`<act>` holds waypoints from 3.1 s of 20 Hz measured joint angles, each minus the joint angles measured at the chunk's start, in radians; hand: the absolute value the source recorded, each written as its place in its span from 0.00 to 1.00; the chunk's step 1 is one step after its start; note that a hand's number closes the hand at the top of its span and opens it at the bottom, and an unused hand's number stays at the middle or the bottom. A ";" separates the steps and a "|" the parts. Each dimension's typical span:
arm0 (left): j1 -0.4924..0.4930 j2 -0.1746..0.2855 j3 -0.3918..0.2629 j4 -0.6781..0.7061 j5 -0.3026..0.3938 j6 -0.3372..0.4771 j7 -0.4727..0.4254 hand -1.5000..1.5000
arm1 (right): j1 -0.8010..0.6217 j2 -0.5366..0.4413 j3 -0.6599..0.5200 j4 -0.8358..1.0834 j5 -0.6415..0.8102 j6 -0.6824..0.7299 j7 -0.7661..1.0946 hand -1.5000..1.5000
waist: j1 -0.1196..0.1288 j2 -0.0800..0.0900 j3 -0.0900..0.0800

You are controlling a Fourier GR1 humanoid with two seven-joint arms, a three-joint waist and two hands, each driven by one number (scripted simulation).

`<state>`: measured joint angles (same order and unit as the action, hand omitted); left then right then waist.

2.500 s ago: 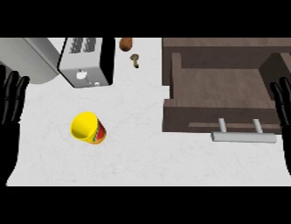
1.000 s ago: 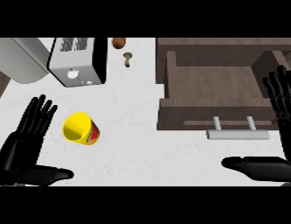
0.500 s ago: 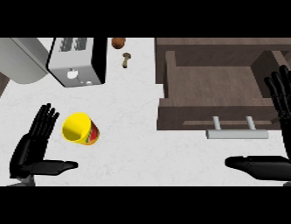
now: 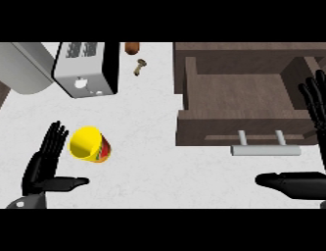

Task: Pick up the cup, place it into the drawer and close the drawer

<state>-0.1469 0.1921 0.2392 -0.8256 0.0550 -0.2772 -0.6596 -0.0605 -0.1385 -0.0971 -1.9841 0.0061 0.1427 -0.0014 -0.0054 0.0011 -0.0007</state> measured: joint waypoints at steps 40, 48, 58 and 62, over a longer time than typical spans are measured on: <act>-0.334 -0.004 0.041 0.601 -0.053 -0.067 -0.312 1.00 | -0.018 0.025 0.018 0.033 0.006 0.020 -0.001 0.00 | -0.019 0.008 -0.003; -0.360 -0.023 0.035 0.566 -0.022 -0.174 -0.259 1.00 | -0.025 0.017 0.007 0.052 -0.003 0.031 -0.010 0.00 | -0.015 0.007 -0.003; -0.327 -0.006 0.126 0.514 0.075 -0.115 -0.314 1.00 | -0.008 -0.004 -0.023 0.067 -0.011 0.047 -0.041 0.00 | -0.013 0.007 -0.002; -0.323 0.007 0.145 0.486 0.096 -0.096 -0.330 1.00 | -0.027 -0.009 -0.033 0.079 -0.011 0.043 -0.038 0.00 | -0.010 0.006 -0.002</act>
<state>-0.4700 0.1994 0.3839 -0.3399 0.1507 -0.3728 -0.9892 -0.0871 -0.1474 -0.1302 -1.9052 -0.0052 0.1854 -0.0390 -0.0150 0.0067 -0.0026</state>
